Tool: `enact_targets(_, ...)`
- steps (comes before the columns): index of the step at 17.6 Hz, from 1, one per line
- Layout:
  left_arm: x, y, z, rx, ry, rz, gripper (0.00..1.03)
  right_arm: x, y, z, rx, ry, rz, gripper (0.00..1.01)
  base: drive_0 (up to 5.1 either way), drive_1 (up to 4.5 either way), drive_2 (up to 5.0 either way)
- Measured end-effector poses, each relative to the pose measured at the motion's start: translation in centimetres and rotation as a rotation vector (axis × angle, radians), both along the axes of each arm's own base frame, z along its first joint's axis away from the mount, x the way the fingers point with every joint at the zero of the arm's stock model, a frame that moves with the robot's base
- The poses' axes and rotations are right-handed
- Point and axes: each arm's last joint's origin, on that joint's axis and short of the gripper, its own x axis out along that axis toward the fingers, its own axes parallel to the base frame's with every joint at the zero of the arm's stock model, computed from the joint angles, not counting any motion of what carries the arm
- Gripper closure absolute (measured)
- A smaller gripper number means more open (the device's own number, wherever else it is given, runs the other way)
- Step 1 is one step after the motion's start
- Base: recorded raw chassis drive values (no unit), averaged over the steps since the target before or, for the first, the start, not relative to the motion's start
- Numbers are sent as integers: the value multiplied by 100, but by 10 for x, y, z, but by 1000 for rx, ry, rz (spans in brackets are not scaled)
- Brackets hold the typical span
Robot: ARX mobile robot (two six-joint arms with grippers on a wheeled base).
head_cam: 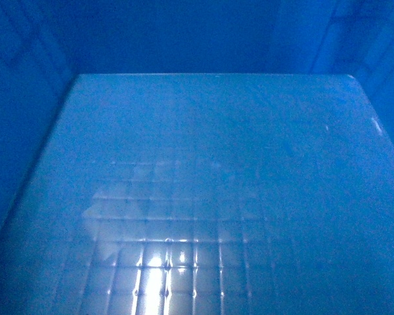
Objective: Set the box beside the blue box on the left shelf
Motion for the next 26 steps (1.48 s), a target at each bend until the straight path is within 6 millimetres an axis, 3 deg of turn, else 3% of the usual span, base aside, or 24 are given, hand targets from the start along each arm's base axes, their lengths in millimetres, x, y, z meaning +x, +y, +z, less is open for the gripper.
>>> enact_targets(14,0,0,0,0,0,0,95,0,0,0,0,-1,-1,81,-483,241,241)
enact_targets(26,0,0,0,-1,-2,1,95,0,0,0,0,-2,0,81,0,0,0)
